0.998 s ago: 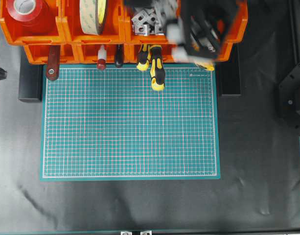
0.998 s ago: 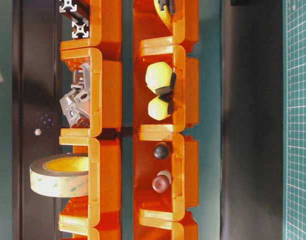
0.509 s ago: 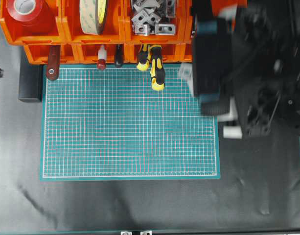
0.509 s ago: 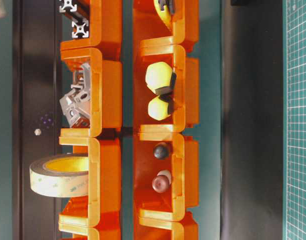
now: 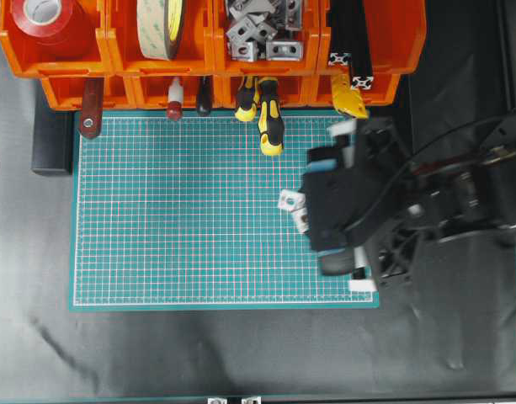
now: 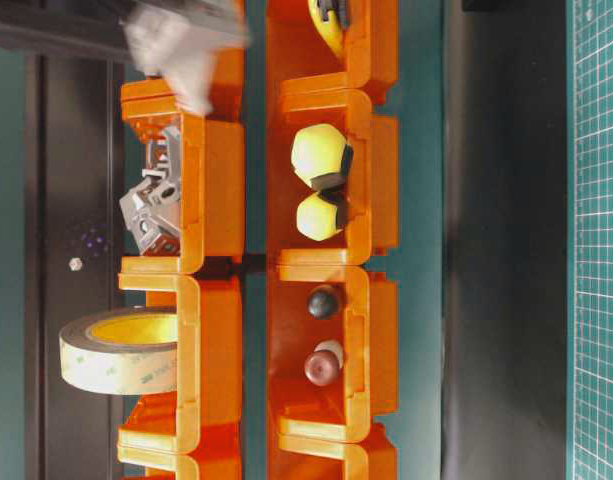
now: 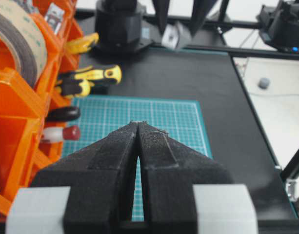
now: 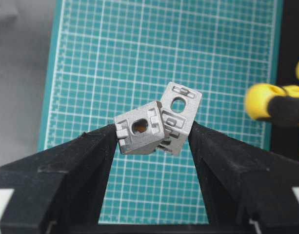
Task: Pick corner brachets from container rack with right arm.
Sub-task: 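Lift the grasped brackets out and carry them over the mat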
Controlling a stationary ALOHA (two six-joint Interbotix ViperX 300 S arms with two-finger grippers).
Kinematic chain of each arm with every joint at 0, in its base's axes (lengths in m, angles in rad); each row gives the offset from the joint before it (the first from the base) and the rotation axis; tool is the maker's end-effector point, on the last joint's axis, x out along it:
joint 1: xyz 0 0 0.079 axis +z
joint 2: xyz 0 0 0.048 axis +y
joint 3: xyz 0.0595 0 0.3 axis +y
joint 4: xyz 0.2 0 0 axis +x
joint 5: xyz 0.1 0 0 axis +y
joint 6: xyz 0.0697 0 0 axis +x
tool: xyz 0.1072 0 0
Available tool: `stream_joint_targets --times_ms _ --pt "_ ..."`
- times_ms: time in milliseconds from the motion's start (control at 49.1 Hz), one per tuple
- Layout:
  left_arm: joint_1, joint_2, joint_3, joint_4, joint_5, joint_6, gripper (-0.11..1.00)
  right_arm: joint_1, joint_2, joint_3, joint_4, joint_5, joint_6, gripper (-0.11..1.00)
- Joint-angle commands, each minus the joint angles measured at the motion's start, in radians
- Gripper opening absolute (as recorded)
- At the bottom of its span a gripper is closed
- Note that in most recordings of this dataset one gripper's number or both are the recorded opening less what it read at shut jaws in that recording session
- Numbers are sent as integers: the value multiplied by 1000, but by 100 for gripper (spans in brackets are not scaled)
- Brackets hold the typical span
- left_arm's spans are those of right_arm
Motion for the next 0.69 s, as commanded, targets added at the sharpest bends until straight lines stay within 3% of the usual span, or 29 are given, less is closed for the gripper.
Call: stream_joint_targets --times_ms 0,224,367,672 --pt "-8 11 -28 3 -20 -3 0 2 31 8 -5 -61 2 50" --pt "-8 9 -28 3 -43 8 0 -23 167 71 -3 -275 5 50" --pt "-6 9 -26 2 -43 9 0 -55 247 58 -5 -380 3 50" --pt "-8 8 -28 3 -43 6 0 -81 321 32 -5 -449 -5 50"
